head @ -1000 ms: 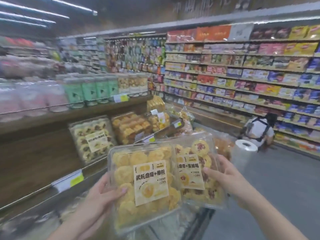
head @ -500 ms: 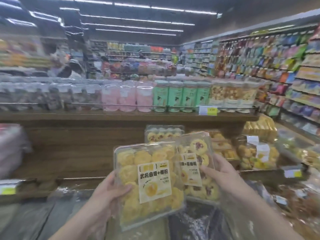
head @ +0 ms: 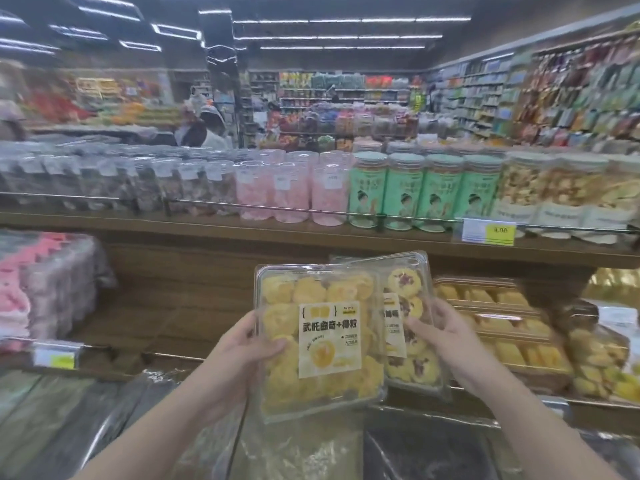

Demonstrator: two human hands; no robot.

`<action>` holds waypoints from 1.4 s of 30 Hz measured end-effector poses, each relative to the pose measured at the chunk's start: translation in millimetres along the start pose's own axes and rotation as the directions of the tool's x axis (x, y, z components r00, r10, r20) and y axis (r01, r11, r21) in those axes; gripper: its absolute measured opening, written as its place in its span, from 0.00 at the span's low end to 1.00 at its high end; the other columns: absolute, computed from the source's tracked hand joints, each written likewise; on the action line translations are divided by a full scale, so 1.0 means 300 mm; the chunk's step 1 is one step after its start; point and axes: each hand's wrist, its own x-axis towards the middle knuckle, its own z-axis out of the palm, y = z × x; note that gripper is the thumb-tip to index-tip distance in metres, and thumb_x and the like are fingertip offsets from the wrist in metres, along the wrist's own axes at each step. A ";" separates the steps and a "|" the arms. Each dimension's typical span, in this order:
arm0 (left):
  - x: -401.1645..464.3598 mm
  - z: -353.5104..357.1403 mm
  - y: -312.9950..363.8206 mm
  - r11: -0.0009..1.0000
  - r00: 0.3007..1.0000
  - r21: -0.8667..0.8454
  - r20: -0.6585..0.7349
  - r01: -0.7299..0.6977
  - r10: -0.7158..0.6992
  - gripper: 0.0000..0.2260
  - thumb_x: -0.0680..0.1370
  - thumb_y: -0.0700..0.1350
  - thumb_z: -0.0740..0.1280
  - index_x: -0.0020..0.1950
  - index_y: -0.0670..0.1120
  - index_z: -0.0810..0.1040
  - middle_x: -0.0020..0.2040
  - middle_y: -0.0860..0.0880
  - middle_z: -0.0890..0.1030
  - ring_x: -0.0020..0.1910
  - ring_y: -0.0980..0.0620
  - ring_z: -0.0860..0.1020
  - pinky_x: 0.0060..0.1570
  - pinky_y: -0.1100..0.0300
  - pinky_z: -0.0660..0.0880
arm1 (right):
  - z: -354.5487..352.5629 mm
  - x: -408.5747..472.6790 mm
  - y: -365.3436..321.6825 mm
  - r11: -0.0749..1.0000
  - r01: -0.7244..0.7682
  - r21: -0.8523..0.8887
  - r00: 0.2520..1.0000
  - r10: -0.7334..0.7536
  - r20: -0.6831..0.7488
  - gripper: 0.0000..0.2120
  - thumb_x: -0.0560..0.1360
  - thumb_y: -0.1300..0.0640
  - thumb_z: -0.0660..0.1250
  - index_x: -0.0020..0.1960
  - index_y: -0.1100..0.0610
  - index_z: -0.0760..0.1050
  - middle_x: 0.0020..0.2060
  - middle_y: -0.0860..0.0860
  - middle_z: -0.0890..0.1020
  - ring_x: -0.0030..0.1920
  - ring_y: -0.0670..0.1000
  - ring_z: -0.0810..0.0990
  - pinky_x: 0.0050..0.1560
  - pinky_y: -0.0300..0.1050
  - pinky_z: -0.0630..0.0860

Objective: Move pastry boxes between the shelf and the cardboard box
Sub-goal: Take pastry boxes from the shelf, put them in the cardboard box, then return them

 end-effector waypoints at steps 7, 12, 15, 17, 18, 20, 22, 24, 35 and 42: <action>0.096 -0.034 -0.001 1.000 1.000 0.017 -0.018 -0.008 0.008 0.25 0.75 0.36 0.73 0.71 0.45 0.75 0.64 0.38 0.83 0.63 0.33 0.81 0.65 0.33 0.75 | 0.000 0.117 0.034 0.999 0.032 0.033 0.999 -0.031 -0.037 0.17 0.78 0.62 0.70 0.59 0.43 0.74 0.53 0.47 0.87 0.55 0.54 0.86 0.52 0.65 0.82; 0.110 -0.063 -0.014 1.000 1.000 -0.007 -0.024 0.000 0.000 0.23 0.77 0.34 0.71 0.71 0.44 0.74 0.65 0.37 0.82 0.64 0.34 0.81 0.66 0.33 0.74 | 0.022 0.182 0.057 0.992 0.086 -0.092 0.993 -0.093 -0.072 0.22 0.78 0.56 0.71 0.65 0.35 0.73 0.60 0.43 0.83 0.61 0.51 0.83 0.54 0.64 0.82; 0.111 -0.080 -0.011 1.000 1.000 -0.021 -0.005 -0.006 0.006 0.24 0.76 0.35 0.72 0.71 0.45 0.75 0.66 0.37 0.81 0.65 0.34 0.80 0.67 0.32 0.73 | 0.050 0.199 0.077 0.963 0.150 -0.223 0.982 -0.172 -0.083 0.23 0.80 0.56 0.68 0.67 0.32 0.70 0.58 0.36 0.82 0.62 0.44 0.80 0.58 0.58 0.81; 0.107 -0.087 -0.010 1.000 1.000 -0.020 -0.004 -0.012 0.012 0.22 0.77 0.34 0.71 0.71 0.46 0.75 0.67 0.37 0.81 0.65 0.33 0.80 0.67 0.32 0.73 | 0.078 0.206 0.104 0.948 0.164 -0.273 0.972 -0.203 -0.122 0.24 0.81 0.57 0.67 0.73 0.41 0.68 0.61 0.37 0.79 0.63 0.42 0.77 0.65 0.53 0.77; 0.104 -0.090 -0.010 1.000 1.000 -0.018 -0.001 -0.016 0.016 0.22 0.78 0.34 0.70 0.71 0.47 0.76 0.67 0.37 0.81 0.65 0.33 0.80 0.66 0.32 0.74 | 0.094 0.209 0.122 0.945 0.153 -0.289 0.967 -0.203 -0.152 0.24 0.81 0.58 0.66 0.76 0.45 0.66 0.63 0.38 0.77 0.64 0.41 0.74 0.67 0.49 0.73; 0.097 -0.093 -0.008 1.000 1.000 -0.015 0.002 -0.021 0.021 0.22 0.78 0.34 0.69 0.71 0.47 0.76 0.66 0.38 0.82 0.65 0.34 0.80 0.65 0.32 0.75 | 0.121 0.212 0.162 0.955 0.135 -0.265 0.956 -0.196 -0.220 0.26 0.82 0.59 0.65 0.77 0.49 0.64 0.63 0.40 0.73 0.65 0.42 0.70 0.65 0.44 0.69; 0.085 -0.096 -0.008 1.000 1.000 -0.014 -0.009 -0.024 0.024 0.21 0.78 0.33 0.68 0.70 0.48 0.76 0.66 0.39 0.82 0.64 0.34 0.81 0.65 0.32 0.75 | 0.136 0.221 0.219 0.960 0.138 -0.246 0.933 -0.209 -0.294 0.25 0.81 0.59 0.66 0.76 0.50 0.65 0.64 0.42 0.74 0.67 0.44 0.71 0.67 0.47 0.70; 0.074 -0.100 -0.006 0.999 1.000 -0.019 -0.006 -0.025 0.025 0.22 0.78 0.33 0.69 0.70 0.48 0.77 0.65 0.39 0.82 0.64 0.34 0.81 0.63 0.32 0.76 | 0.150 0.226 0.276 0.960 0.124 -0.250 0.904 -0.213 -0.370 0.23 0.81 0.60 0.66 0.74 0.52 0.66 0.66 0.46 0.75 0.68 0.47 0.73 0.68 0.49 0.71; 0.028 -0.120 -0.001 0.999 0.998 -0.016 0.030 -0.046 0.046 0.23 0.75 0.36 0.71 0.70 0.47 0.76 0.67 0.38 0.81 0.65 0.35 0.81 0.59 0.33 0.78 | 0.197 0.212 0.309 0.945 -0.053 -0.323 0.860 -0.122 -0.496 0.39 0.76 0.71 0.69 0.81 0.59 0.54 0.75 0.58 0.66 0.76 0.58 0.65 0.75 0.56 0.64; 0.026 -0.090 -0.010 0.999 0.999 0.014 0.022 -0.044 0.044 0.23 0.75 0.35 0.71 0.69 0.47 0.77 0.66 0.38 0.82 0.64 0.35 0.81 0.64 0.32 0.76 | 0.169 0.166 0.301 0.837 0.019 -0.547 0.920 -0.229 -0.319 0.36 0.77 0.65 0.69 0.80 0.55 0.56 0.79 0.57 0.57 0.80 0.58 0.53 0.79 0.58 0.56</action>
